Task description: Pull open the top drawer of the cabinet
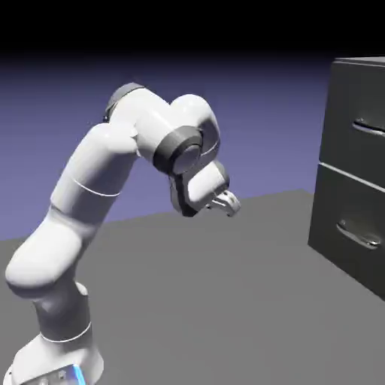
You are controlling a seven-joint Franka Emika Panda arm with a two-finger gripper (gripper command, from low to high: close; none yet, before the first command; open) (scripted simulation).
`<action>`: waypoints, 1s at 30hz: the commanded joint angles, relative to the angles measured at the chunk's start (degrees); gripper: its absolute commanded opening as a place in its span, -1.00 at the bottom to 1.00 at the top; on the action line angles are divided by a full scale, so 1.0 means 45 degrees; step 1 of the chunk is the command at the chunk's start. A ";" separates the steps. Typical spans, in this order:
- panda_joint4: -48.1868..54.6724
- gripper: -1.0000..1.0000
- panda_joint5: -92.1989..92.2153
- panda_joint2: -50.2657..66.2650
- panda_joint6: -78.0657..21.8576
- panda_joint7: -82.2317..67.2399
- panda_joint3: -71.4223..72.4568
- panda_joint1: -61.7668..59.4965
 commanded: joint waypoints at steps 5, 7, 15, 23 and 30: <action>0.0991 0.00 -0.2163 0.1660 -0.0449 -0.2769 0.1443 -0.0720; 0.1387 0.00 -0.3029 0.2324 -0.0629 -0.3877 0.2020 -0.1007; 0.2973 0.00 -0.6489 0.4979 -0.1347 -0.8307 0.4328 -0.2158; 0.4558 0.00 -0.9950 0.7634 -0.2066 -1.2736 0.6636 -0.3309; 0.5945 0.00 -1.2977 0.9957 -0.2694 -1.6613 0.8656 -0.4316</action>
